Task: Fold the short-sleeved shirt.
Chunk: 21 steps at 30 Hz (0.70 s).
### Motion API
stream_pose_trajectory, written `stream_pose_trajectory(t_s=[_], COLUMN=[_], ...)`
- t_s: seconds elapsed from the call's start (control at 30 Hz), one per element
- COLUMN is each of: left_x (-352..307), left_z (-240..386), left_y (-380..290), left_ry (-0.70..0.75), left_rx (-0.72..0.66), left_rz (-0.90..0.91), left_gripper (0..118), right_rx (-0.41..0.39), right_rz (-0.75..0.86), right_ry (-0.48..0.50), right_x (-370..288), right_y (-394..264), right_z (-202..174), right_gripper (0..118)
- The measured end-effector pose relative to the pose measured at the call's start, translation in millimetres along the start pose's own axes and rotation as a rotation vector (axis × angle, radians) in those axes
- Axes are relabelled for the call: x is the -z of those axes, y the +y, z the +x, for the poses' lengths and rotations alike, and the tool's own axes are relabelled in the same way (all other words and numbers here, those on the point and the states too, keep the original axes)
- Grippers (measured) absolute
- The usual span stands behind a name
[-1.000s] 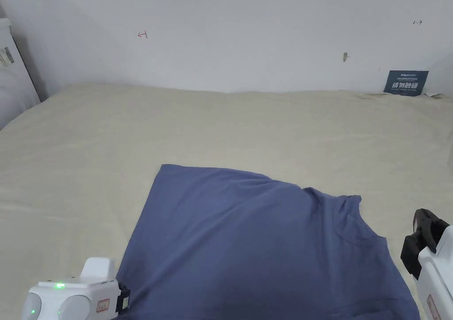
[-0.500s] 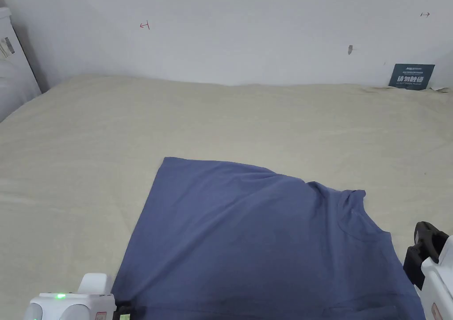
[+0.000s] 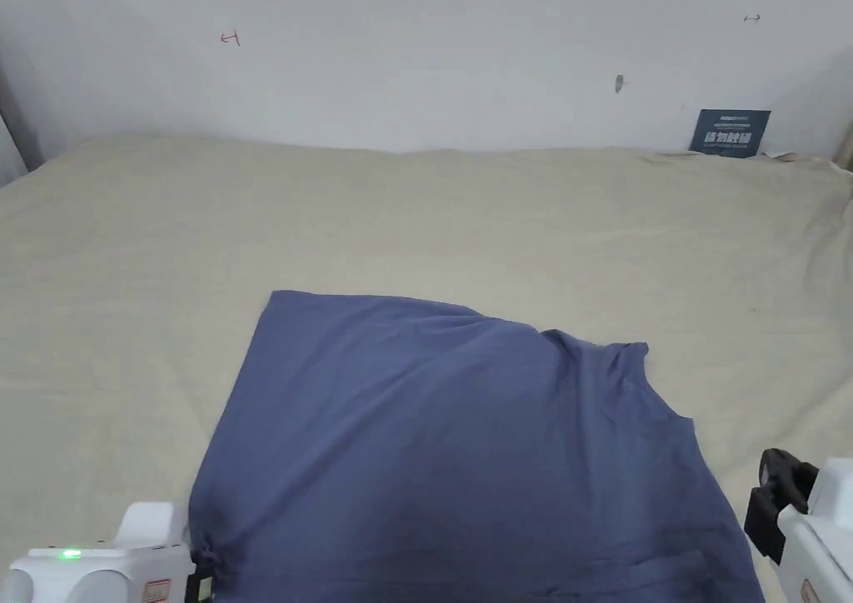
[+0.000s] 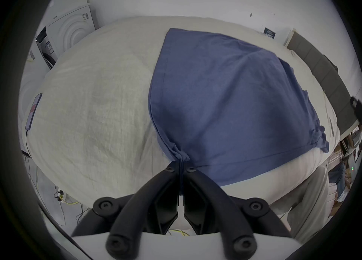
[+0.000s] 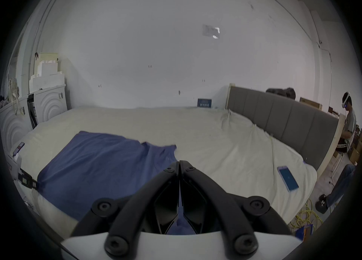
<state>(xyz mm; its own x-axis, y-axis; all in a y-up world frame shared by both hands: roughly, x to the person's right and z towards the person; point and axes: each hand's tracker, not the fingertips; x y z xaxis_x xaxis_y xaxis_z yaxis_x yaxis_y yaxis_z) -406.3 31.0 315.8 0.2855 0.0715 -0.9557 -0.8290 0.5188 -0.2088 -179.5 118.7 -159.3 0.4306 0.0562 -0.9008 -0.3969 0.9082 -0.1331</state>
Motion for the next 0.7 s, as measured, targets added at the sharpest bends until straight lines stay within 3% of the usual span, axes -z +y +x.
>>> stream_pose_trajectory(t_s=[0.17, 0.2, 0.37, 0.47, 0.7], left_x=[-18, -20, -27, -22, -22], left_z=[-2, -2, 3, 1, 3], left_y=[6, 7, 8, 6, 5], left_ry=[-0.031, -0.031, -0.027, -0.028, -0.029], left_rx=[-0.032, -0.034, -0.027, -0.029, -0.037], left_rz=[0.048, 0.051, 0.066, 0.064, 0.057], left_gripper=[1, 1, 1, 1, 1], right_rx=[0.087, 0.108, 0.166, 0.168, 0.152], right_rz=[-0.238, -0.263, -0.415, -0.447, -0.500], right_ry=[0.004, 0.001, -0.032, -0.038, -0.021], right_x=[25, 29, 48, 52, 57], right_y=[-33, -40, -77, -91, -108], right_z=[28, 33, 55, 60, 55], right_gripper=[2, 7, 67, 89, 90])
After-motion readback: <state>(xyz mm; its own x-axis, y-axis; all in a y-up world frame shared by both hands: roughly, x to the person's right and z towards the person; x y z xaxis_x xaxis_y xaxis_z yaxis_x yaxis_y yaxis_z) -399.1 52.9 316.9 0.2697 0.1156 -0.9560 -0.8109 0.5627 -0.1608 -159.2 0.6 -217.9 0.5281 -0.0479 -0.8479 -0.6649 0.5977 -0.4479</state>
